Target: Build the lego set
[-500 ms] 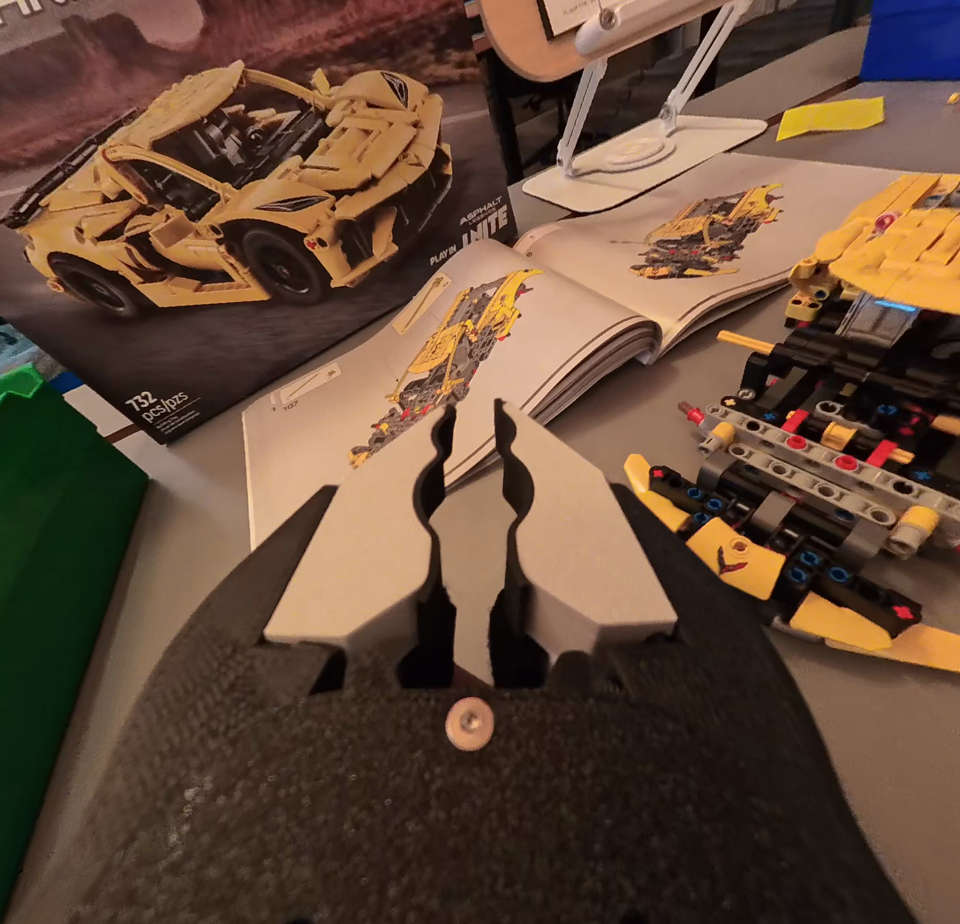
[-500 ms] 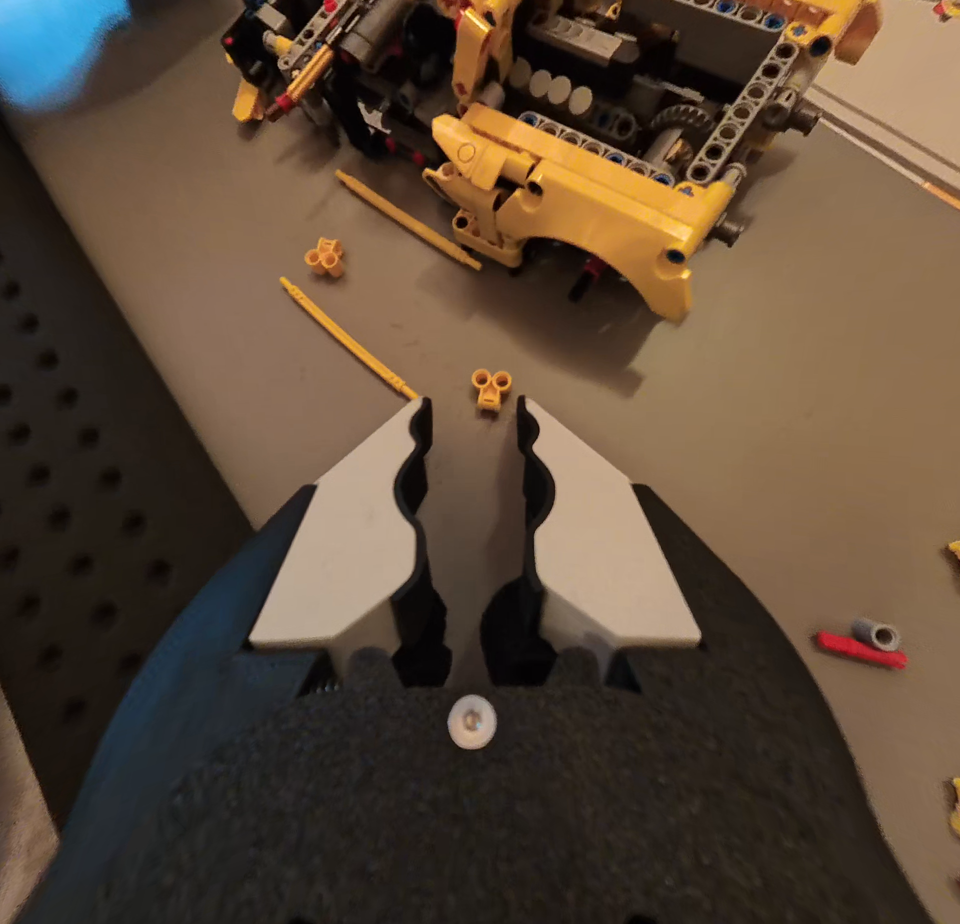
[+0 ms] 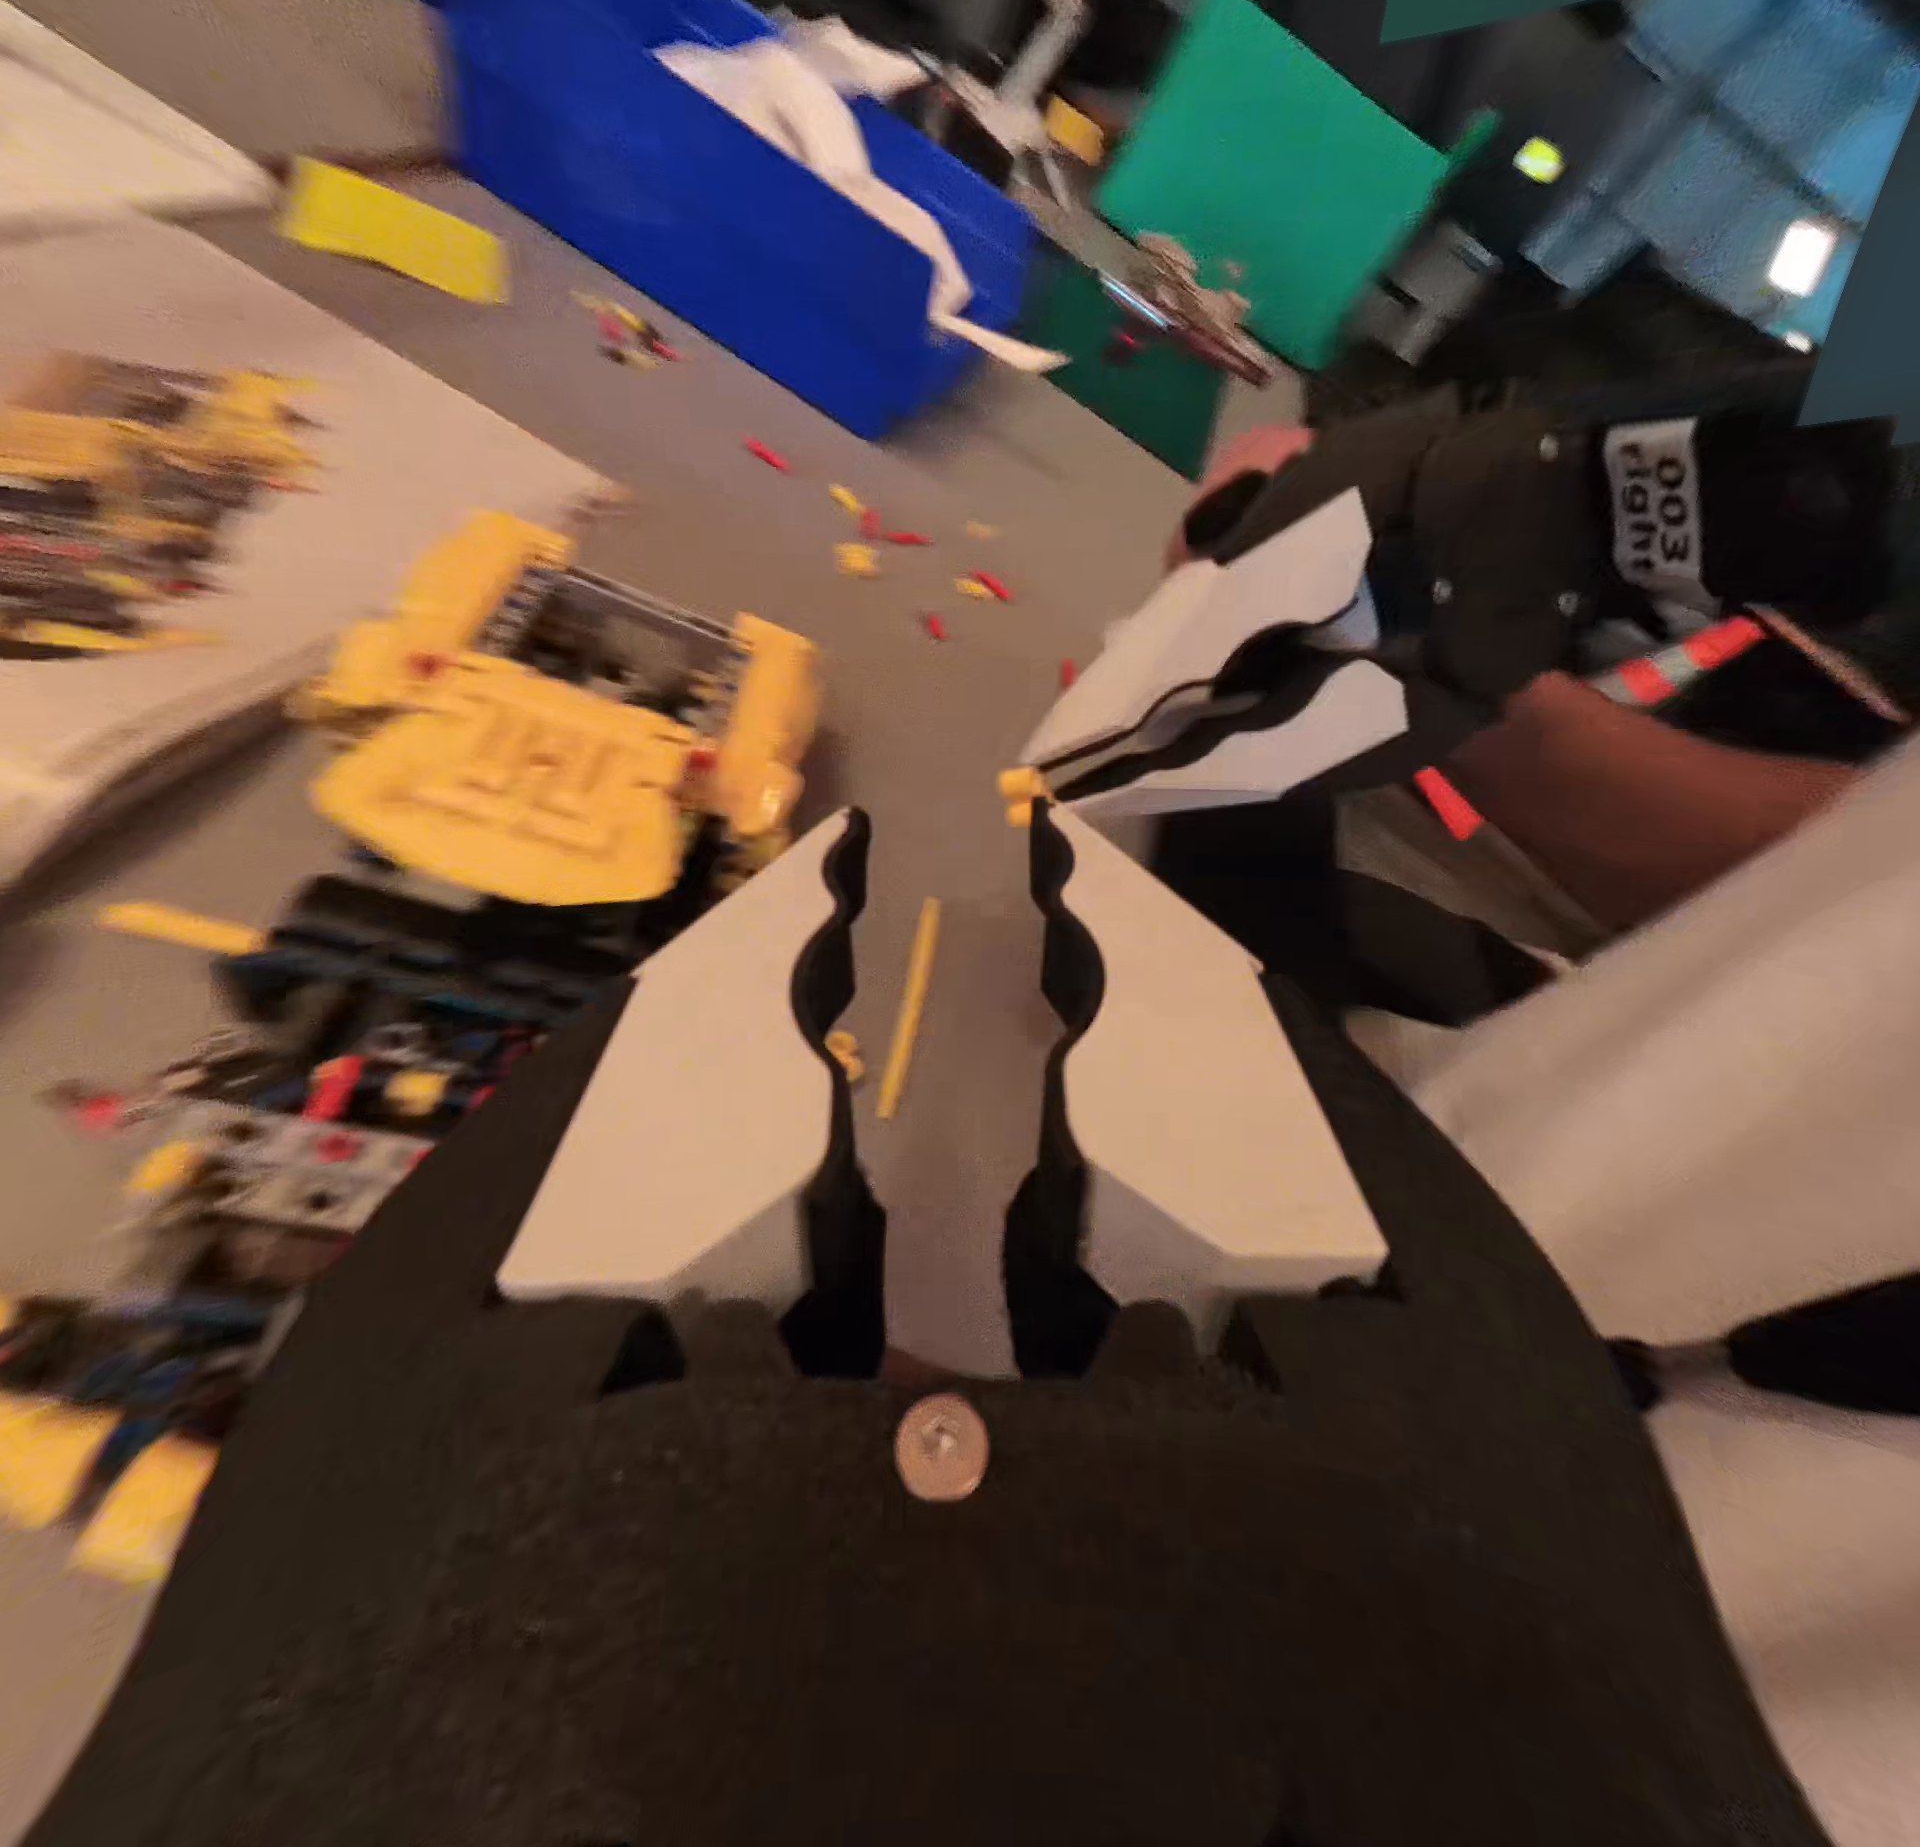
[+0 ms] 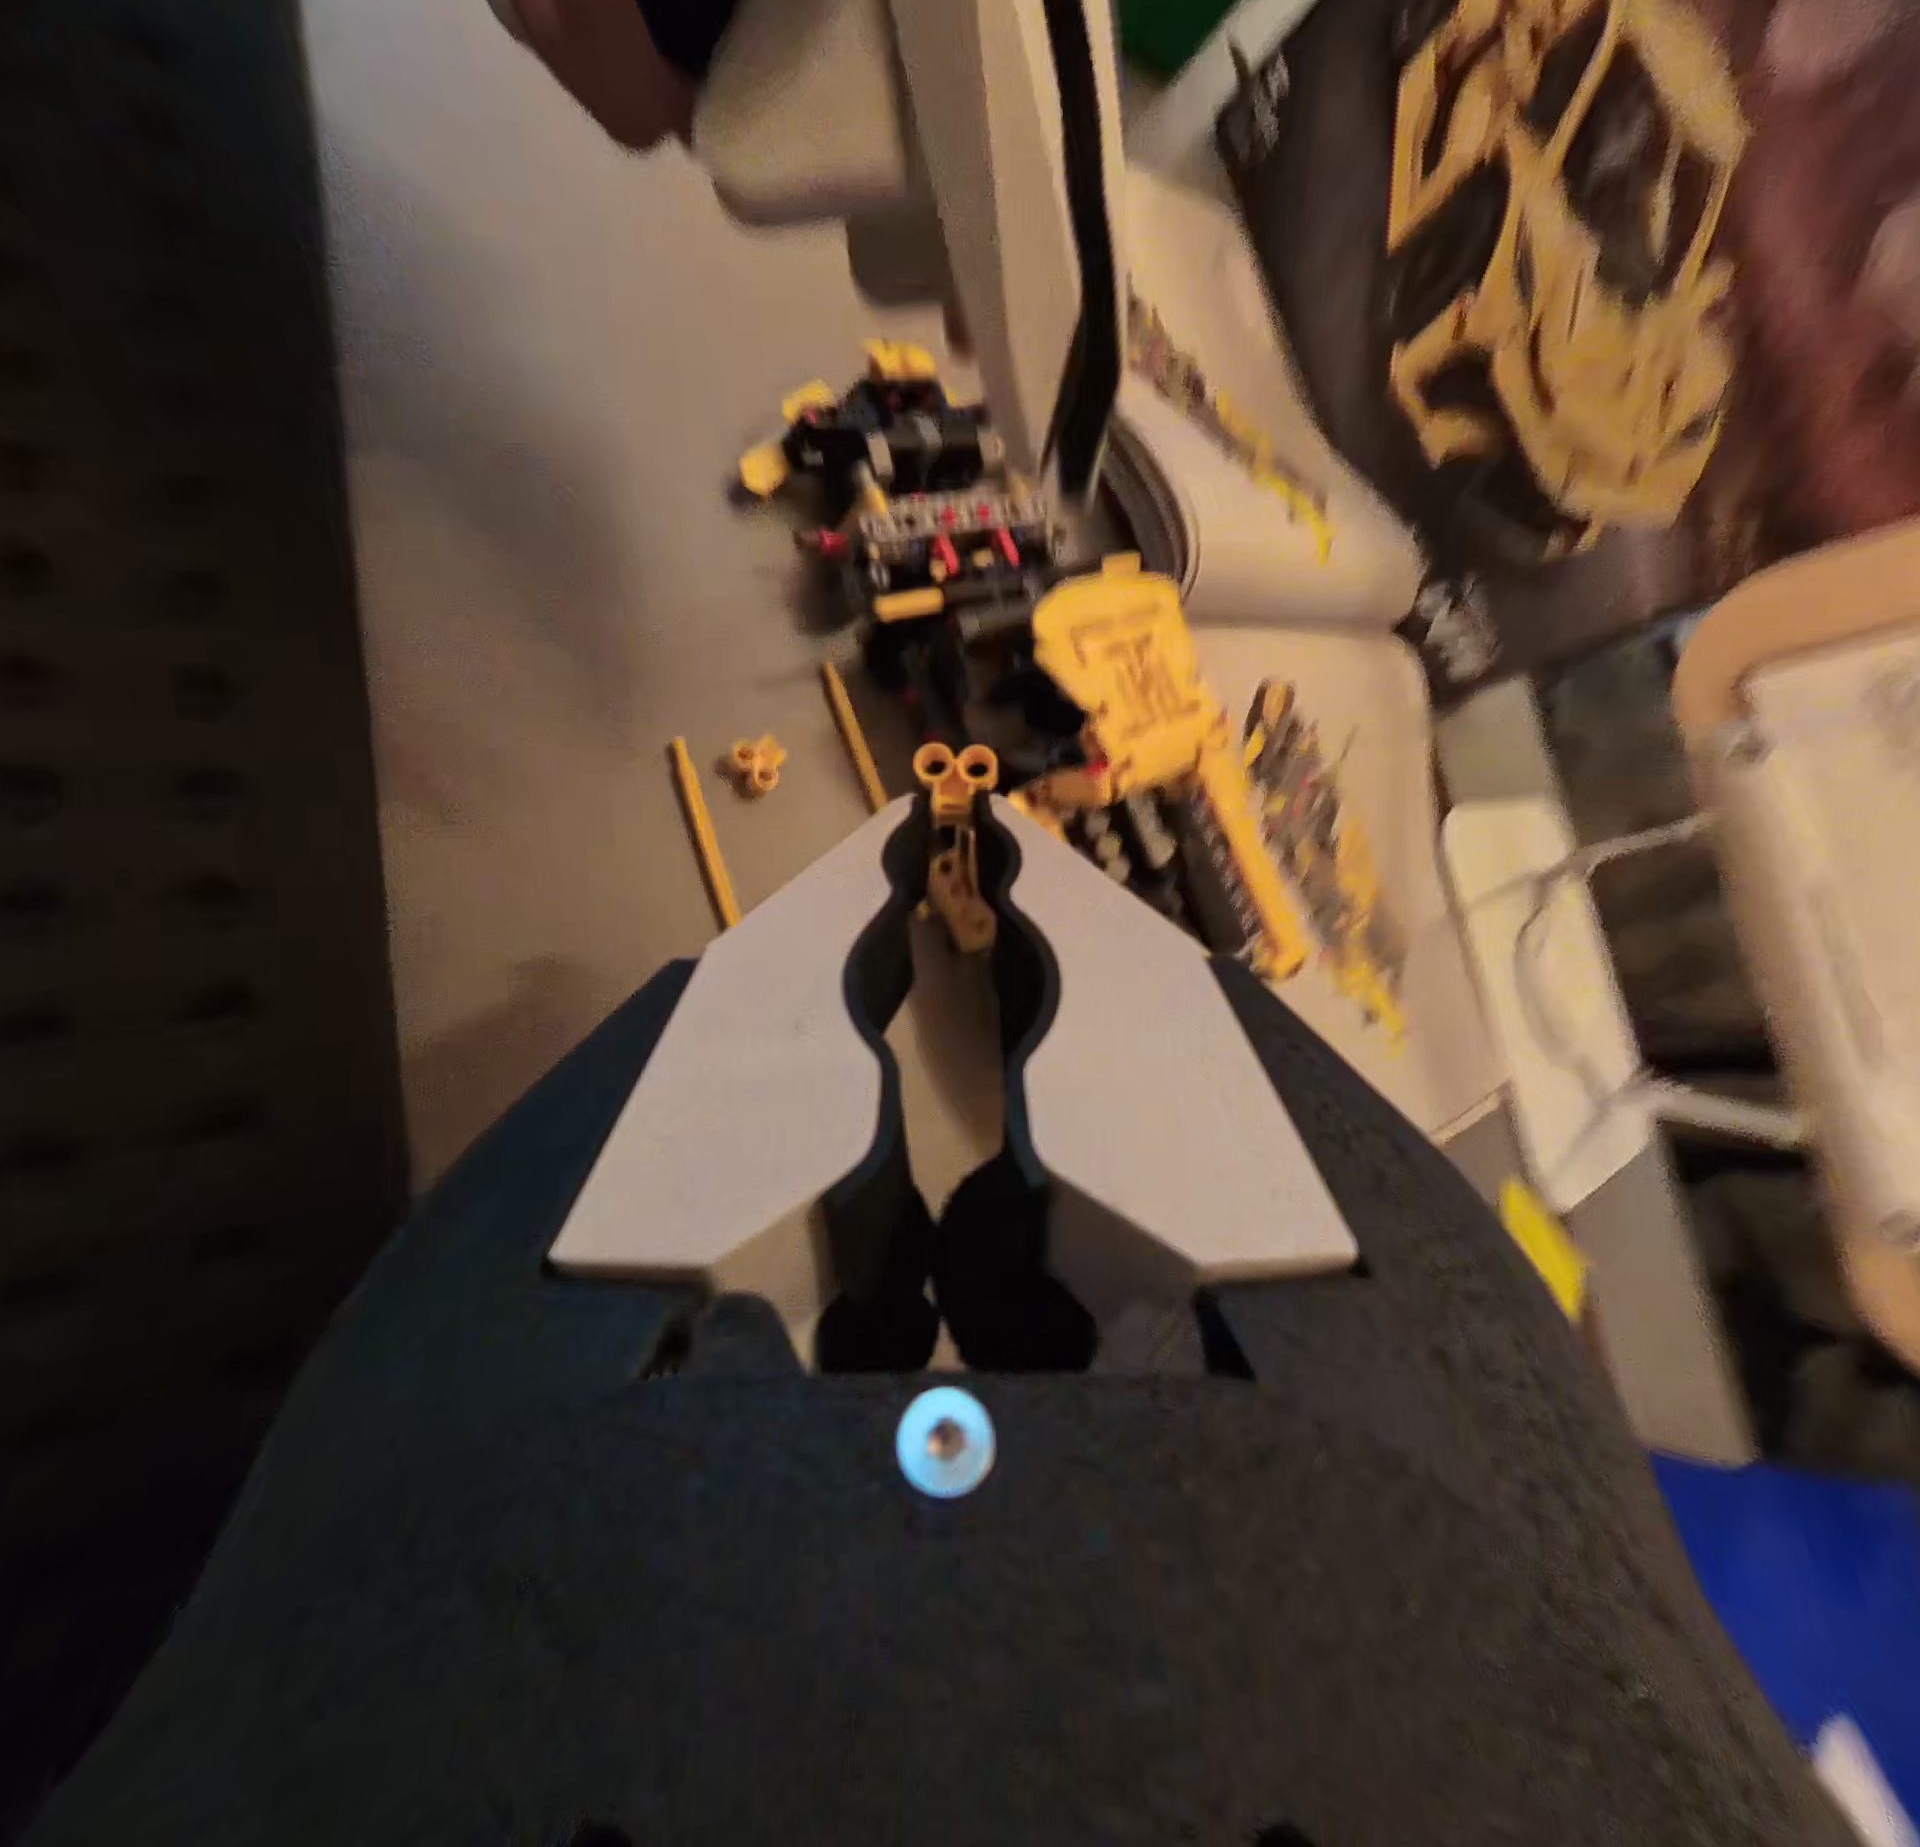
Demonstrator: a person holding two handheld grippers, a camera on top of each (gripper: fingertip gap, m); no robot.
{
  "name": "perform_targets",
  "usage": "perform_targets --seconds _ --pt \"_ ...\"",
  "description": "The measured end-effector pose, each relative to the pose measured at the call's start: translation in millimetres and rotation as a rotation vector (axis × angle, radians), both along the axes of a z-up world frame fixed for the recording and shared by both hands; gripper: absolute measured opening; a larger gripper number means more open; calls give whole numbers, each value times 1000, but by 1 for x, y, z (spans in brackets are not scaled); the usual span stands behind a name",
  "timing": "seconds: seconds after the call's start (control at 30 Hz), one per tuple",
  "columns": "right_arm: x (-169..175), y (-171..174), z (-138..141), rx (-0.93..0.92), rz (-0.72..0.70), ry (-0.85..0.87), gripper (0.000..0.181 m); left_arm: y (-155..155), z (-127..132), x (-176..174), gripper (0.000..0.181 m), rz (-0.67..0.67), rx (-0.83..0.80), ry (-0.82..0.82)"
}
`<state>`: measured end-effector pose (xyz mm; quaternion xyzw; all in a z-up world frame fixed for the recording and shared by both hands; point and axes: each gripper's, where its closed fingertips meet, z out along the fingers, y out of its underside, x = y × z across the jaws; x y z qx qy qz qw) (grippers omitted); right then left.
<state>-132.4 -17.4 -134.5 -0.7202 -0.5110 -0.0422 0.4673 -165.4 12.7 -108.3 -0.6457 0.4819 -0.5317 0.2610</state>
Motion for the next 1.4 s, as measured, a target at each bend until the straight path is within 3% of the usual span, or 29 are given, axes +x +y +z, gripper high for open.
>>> perform_targets --seconds 0.1,0.27,0.67,0.77,0.83,0.93,1.07,1.27,1.4 --pt "-18 -1 11 37 87 -90 7 -25 -5 10 31 -133 -73 33" --pt "-28 -4 15 82 150 -191 7 -34 -4 10 18 -197 -119 22" --pt "-37 -14 14 66 193 -157 6 -48 -5 1 8 -267 -102 24" --pt "-36 -11 28 54 76 55 8 -45 9 0 7 -260 -176 -78" --pt "-37 -10 39 -5 44 302 18 -40 22 0 7 -229 -213 -182" --pt "-34 -4 56 -198 -27 849 39 -24 43 -2 7 -108 -251 -358" --pt "-17 5 93 -340 16 1641 25 -8 71 -10 6 51 -274 -598" --pt "-27 12 100 -385 85 1885 21 -14 75 -1 7 151 -219 -668" --pt "-31 13 100 -384 102 1874 16 -20 77 3 7 172 -208 -675"
